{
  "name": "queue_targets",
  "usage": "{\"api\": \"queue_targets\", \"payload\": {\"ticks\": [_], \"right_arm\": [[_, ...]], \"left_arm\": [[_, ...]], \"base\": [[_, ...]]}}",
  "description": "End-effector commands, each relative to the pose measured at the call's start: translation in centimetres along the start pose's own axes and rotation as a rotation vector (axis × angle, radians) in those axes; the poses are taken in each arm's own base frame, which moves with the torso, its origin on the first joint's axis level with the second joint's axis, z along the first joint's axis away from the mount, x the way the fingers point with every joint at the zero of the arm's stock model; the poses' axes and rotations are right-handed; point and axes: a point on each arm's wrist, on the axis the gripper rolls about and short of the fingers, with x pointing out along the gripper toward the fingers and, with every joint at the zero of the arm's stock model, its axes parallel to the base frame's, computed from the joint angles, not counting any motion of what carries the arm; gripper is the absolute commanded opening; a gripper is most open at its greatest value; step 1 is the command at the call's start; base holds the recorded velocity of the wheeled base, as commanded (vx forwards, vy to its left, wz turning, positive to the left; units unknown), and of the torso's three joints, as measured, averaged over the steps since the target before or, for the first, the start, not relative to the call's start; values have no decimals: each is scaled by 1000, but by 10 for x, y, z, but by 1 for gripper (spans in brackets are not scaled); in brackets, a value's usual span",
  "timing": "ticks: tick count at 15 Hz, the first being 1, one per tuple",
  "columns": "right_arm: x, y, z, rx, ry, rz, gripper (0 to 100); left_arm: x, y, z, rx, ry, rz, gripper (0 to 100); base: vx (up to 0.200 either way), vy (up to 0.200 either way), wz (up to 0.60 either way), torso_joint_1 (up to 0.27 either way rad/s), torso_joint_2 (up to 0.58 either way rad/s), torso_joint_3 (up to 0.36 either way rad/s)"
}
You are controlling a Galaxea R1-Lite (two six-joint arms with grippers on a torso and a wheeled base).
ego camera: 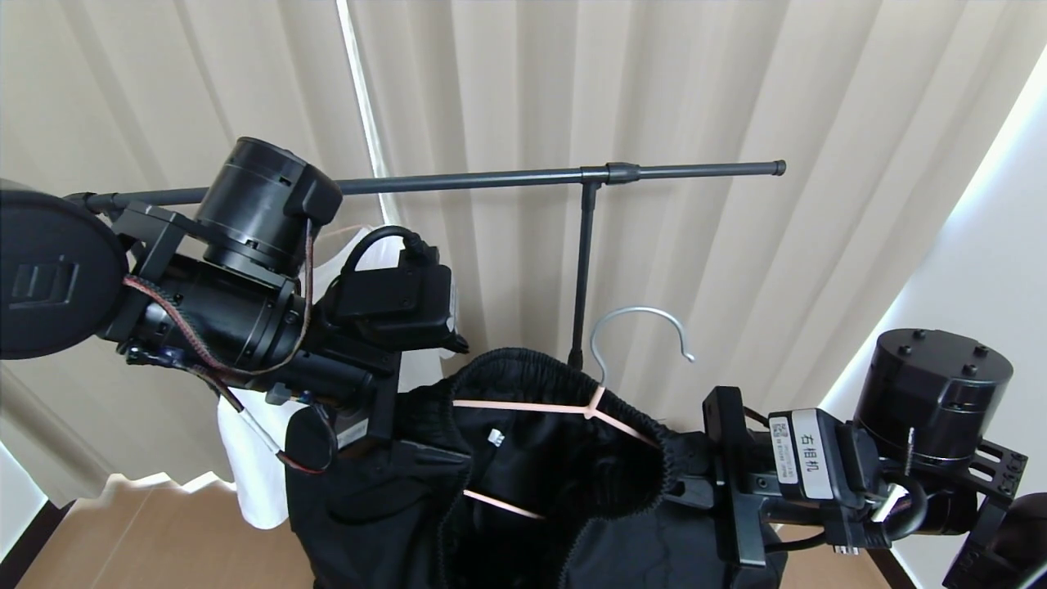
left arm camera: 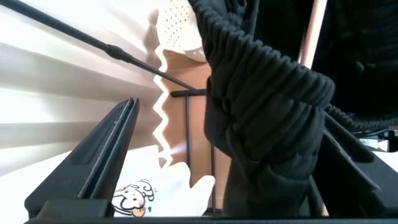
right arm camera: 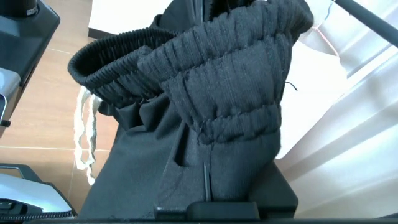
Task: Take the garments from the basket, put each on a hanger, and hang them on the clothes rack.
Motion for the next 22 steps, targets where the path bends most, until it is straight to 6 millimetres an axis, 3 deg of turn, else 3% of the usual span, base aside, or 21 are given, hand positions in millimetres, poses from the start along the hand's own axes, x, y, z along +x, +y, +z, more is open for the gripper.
{"api": "queue_targets", "payload": {"ticks": [1,4,5,20,21,22], "right_arm": [[0,0,1,-5,-4,-1,0],[-1,0,2,-8,-7,-3,0],[-1,0,3,-9,-8,-3,0],[1,-11,-1,20,60,-66,0],[1,-11,0,20,61,-68,100],[-1,-16,0,30,59,-85,100]], "left_arm": [[8,0,-1,-3,7,-20,100],[13,0,-1,-3,13,-28,100],[13,0,-1,-1,13,-28,0],[-3,3,16,-64,72,199,0],[-3,2,15,-66,75,200,0],[-4,3,15,-68,74,204,0]], "base": [[0,0,0,0,0,0],[0,0,0,0,0,0],[0,0,0,0,0,0],[0,0,0,0,0,0],[0,0,0,0,0,0],[0,0,0,0,0,0]]}}
